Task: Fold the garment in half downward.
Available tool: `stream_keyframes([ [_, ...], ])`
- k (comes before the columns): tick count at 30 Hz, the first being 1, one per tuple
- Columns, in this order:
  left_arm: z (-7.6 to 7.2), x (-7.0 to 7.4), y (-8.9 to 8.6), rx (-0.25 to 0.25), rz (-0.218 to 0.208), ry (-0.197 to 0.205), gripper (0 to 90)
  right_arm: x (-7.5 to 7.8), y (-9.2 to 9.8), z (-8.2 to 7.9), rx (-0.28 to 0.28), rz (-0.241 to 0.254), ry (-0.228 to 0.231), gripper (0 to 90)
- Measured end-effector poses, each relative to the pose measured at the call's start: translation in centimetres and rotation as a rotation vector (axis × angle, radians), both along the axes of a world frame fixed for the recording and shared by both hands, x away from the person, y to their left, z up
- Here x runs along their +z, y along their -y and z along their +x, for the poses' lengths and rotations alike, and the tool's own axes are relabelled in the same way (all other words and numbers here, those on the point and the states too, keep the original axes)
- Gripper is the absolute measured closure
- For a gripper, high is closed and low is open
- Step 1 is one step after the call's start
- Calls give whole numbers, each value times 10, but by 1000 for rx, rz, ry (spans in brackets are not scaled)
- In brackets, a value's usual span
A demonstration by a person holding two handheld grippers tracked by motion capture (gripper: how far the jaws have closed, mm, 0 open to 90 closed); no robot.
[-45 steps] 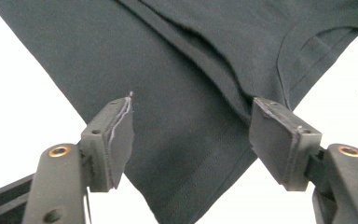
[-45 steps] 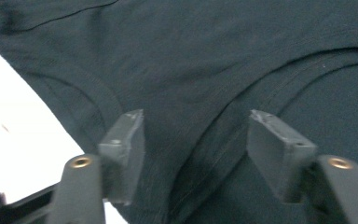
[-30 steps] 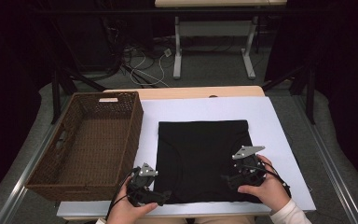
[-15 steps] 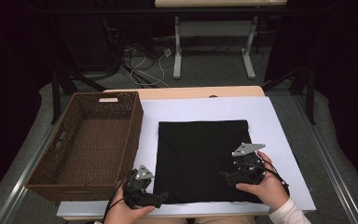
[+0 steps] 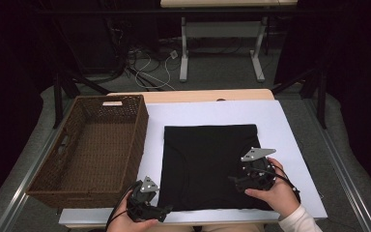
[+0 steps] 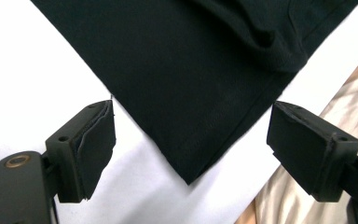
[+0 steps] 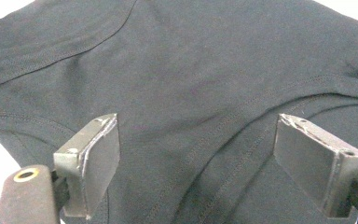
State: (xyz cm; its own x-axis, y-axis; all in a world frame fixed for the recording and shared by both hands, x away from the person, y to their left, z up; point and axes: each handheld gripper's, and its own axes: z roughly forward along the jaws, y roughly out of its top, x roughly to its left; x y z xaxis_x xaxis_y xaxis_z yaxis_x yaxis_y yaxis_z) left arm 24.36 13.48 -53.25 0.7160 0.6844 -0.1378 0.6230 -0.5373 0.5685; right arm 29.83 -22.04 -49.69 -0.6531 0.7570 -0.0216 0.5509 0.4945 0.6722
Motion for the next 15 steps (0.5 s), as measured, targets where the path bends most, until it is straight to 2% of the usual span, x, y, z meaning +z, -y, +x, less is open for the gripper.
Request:
stream_keyframes([
  [4,-3,-5,2,-11,22,11,163,-1,0,1,2,4,-2,153],
  [6,-3,-6,3,-27,47,14,169,0,0,1,2,4,-1,154],
  [10,-5,-10,6,-32,66,11,225,-2,0,1,3,3,0,157],
  [11,-5,-10,6,-47,70,5,255,-2,0,0,-1,5,-4,158],
  [15,-6,-13,9,-59,95,22,321,-1,0,1,-4,10,2,169],
])
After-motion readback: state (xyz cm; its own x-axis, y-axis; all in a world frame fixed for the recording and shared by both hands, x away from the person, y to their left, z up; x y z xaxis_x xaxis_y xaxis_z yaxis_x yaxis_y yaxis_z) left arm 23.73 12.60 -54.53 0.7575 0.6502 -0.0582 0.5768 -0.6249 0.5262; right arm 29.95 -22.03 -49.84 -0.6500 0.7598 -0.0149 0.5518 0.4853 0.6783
